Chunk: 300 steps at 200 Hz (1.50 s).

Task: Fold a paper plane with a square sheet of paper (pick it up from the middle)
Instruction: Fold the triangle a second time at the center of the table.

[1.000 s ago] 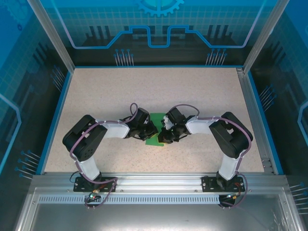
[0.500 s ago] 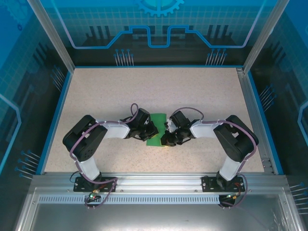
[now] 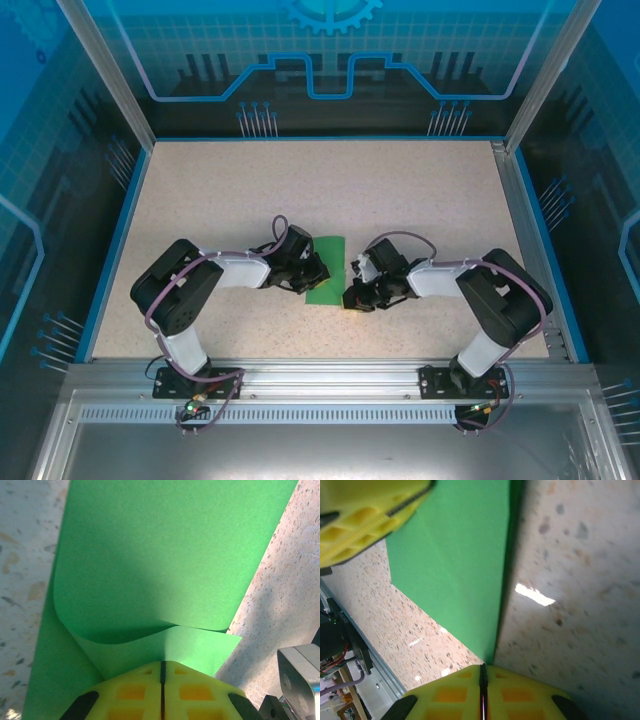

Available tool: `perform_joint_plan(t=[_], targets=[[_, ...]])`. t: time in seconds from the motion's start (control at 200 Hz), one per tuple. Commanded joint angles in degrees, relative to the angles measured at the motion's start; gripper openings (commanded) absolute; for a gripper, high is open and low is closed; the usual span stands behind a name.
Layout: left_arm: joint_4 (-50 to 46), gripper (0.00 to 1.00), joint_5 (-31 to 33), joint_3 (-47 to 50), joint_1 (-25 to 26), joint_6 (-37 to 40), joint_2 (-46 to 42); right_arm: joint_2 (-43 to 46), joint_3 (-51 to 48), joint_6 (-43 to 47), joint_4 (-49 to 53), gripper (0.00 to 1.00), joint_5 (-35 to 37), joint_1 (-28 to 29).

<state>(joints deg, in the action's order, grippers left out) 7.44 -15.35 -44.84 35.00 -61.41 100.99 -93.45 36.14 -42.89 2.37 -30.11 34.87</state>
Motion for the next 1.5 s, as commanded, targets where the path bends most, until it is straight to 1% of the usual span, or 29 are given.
perform_joint_plan(t=[0.0, 0.1, 0.18, 0.265, 0.435, 0.65, 0.74, 0.815, 0.9, 1.11, 1.321, 1.496], targets=[[-5.7, 0.1, 1.7, 1.2, -0.1, 0.9, 0.3, 3.3, -1.2, -1.5, 4.4, 0.1, -0.6, -1.5], [-5.6, 0.1, 1.5, 1.1, -0.1, 1.0, 0.0, 7.2, 0.3, -1.5, 4.5, 0.11, 0.0, -2.2], [-5.4, 0.1, 1.4, 1.2, -0.1, 0.7, 0.1, 7.8, 2.8, -0.3, 5.3, 0.12, 0.1, -2.4], [-5.1, 0.1, 1.4, 1.1, 0.0, 0.7, 0.0, 5.4, 5.1, -0.1, 5.2, 0.12, -1.0, -2.4], [-5.0, 0.1, 1.2, 0.6, 0.1, 0.6, 0.2, -1.0, 7.1, -3.7, 0.4, 0.12, -2.3, -1.7], [-5.4, 0.1, 1.2, 0.5, 0.3, 0.8, 0.1, -5.9, 8.8, -5.4, -2.7, 0.12, -4.5, -0.5], [-5.4, 0.1, 1.4, 0.5, 0.3, 0.8, 0.1, -7.2, 9.5, -3.7, -1.2, 0.12, -3.1, -0.5], [-5.5, 0.1, 1.3, 0.5, 0.3, 0.8, 0.1, -9.2, 10.3, -2.0, 2.3, 0.11, -1.6, -0.7], [-6.0, 0.1, 1.6, 0.2, 0.3, 1.0, -0.2, -9.9, 9.1, -1.0, 4.3, 0.09, 0.6, -0.6], [-6.9, 0.11, 2.3, 0.1, -0.2, 2.2, -0.7, -10.6, 6.7, 1.6, 8.6, 0.07, 3.1, -0.7], [-5.8, 0.12, 1.8, -0.3, -1.5, 4.1, -1.2, -11.4, 7.0, 2.2, 9.1, 0.06, 2.8, -0.7], [-4.2, 0.13, 0.9, -0.4, -3.8, 5.7, -0.8, -11.5, 7.7, 2.4, 9.7, 0.06, 2.7, -0.7]])
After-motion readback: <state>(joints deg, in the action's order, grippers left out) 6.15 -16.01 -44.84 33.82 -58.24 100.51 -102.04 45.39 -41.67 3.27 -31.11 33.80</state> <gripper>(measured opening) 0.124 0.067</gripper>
